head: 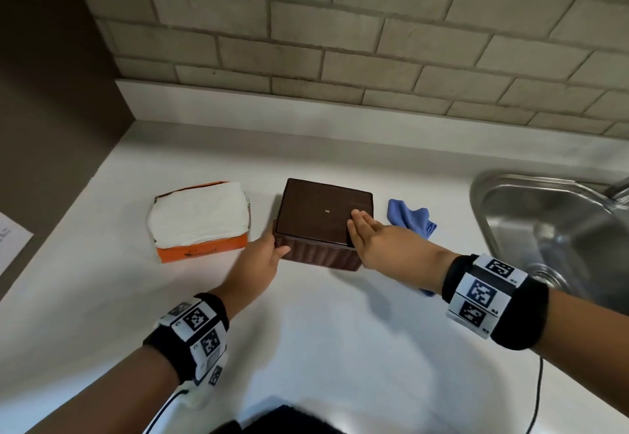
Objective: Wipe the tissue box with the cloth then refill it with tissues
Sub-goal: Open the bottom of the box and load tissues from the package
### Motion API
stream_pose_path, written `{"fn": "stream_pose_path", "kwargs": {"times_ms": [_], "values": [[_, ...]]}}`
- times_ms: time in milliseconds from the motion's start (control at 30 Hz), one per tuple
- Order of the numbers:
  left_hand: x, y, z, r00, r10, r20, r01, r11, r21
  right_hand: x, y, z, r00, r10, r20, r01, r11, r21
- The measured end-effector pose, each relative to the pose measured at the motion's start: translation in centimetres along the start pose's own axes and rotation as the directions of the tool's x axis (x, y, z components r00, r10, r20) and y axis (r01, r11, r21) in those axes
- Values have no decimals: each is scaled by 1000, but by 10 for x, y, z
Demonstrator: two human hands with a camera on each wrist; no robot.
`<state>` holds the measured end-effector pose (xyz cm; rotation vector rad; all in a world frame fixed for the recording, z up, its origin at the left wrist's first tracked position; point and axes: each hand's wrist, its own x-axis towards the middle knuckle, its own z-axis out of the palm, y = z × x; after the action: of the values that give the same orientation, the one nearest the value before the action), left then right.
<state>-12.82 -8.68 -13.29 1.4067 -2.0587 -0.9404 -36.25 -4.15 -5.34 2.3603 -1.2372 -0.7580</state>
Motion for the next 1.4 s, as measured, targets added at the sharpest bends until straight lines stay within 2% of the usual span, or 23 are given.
{"fn": "stream_pose_path", "kwargs": {"times_ms": [100, 333, 667, 800, 967, 1067, 1200, 1267, 1333, 1400], "values": [[0, 2, -1, 1000, -17, 5, 17, 1000, 10, 3, 0, 2, 1000, -10, 11, 10, 999, 46], [-2, 7, -3, 999, -42, 7, 42, 999, 35, 10, -13, -8, 998, 62, -32, -60, 996, 59], [-3, 9, -6, 997, -70, 23, 67, 992, 109, 3, -19, 3, 976, 44, -214, -52, 998, -29], [-2, 6, -8, 996, -66, 53, 59, 990, 127, 0, -12, 2, 956, 104, -273, -75, 991, 114], [-8, 6, -11, 996, -42, 82, 35, 996, 86, -7, 2, -15, 875, 212, -436, -99, 958, 267], [-10, 4, -13, 996, -16, 92, 15, 1000, 12, -6, 2, -25, 794, 380, -475, -126, 867, 482], [-8, 5, -20, 999, -52, 7, 53, 995, -82, -5, 8, -22, 717, 566, -407, -176, 712, 680], [-6, 15, -26, 997, -51, -63, 41, 989, -144, -6, 11, -23, 722, 594, -355, -170, 649, 741], [-3, 27, -32, 991, -16, -132, -6, 986, -164, -7, 14, -27, 694, 621, -364, -131, 606, 785], [0, 37, -38, 985, 14, -170, -43, 985, -168, -8, 17, -33, 665, 631, -398, -93, 600, 795]]}}
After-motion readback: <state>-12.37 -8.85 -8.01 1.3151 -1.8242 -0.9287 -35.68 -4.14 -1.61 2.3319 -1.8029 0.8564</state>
